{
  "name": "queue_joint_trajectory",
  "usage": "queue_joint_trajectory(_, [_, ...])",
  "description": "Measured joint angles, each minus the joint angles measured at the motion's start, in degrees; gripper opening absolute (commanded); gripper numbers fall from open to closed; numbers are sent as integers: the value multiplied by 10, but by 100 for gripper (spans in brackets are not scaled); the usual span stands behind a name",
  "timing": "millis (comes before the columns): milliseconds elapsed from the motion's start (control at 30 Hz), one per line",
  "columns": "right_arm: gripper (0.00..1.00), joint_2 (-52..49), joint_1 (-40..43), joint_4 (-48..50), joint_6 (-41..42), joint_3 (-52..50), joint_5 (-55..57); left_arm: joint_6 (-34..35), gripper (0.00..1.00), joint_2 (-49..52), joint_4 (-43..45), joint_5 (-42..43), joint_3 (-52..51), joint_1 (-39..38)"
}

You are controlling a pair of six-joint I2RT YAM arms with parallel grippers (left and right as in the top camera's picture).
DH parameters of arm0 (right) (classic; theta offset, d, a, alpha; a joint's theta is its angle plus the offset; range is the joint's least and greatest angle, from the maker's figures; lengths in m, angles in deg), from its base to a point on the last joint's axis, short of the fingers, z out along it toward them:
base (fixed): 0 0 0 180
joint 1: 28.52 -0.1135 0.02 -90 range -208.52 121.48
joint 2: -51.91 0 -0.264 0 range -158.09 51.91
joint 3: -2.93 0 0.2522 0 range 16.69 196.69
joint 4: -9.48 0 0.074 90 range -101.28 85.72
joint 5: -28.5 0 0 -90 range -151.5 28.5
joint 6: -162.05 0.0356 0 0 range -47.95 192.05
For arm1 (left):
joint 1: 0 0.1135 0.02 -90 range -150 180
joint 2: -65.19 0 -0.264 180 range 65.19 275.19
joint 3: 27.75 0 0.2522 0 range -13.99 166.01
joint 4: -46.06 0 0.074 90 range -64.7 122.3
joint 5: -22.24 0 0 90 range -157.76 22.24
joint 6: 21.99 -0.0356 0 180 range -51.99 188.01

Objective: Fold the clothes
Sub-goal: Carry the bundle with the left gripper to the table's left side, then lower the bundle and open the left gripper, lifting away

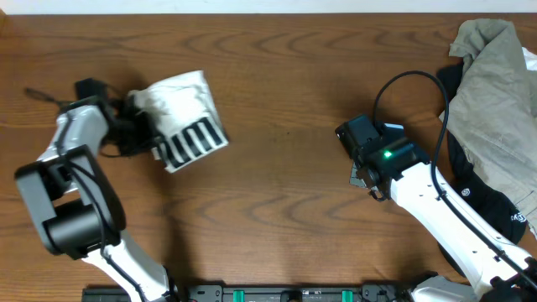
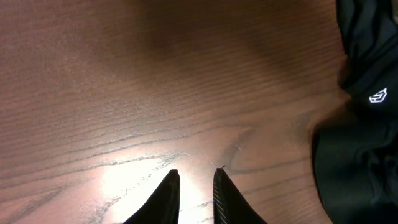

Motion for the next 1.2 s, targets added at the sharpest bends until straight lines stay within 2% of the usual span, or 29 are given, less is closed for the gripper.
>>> queue_joint_trajectory(367, [18,0,0,-2,-1,0,0,48,8,0,43,-36,0,158])
queue_joint_trajectory(467, [18,0,0,-2,-2,0,0,59,17,0,60,-36,0,181])
queue_joint_trajectory(500, [18,0,0,-2,-2,0,0,63,33,0,66,-36,0,184])
queue_joint_trajectory(533, [18,0,0,-3,-2,0,0,70,58,0,71,-36,0,188])
queue_joint_trajectory(567, [18,0,0,-3,-2,0,0,76,75,0,75,-36,0,190])
queue_joint_trajectory(633, [18,0,0,-5,-2,0,0,87,98,0,77,-37,0,192])
queue_joint_trajectory(933, [18,0,0,-16,-2,0,0,126,98,-11,31,-27,0,193])
queue_joint_trajectory(1100, [18,0,0,-18,-2,0,0,140,98,-115,27,-31,0,192])
queue_joint_trajectory(1133, [18,0,0,-19,-2,0,0,142,93,-147,30,-31,0,191])
queue_joint_trajectory(1167, [18,0,0,-19,-2,0,0,144,69,-171,32,-30,0,189])
queue_joint_trajectory(1200, [18,0,0,-19,-2,0,0,148,38,-197,37,-25,1,187])
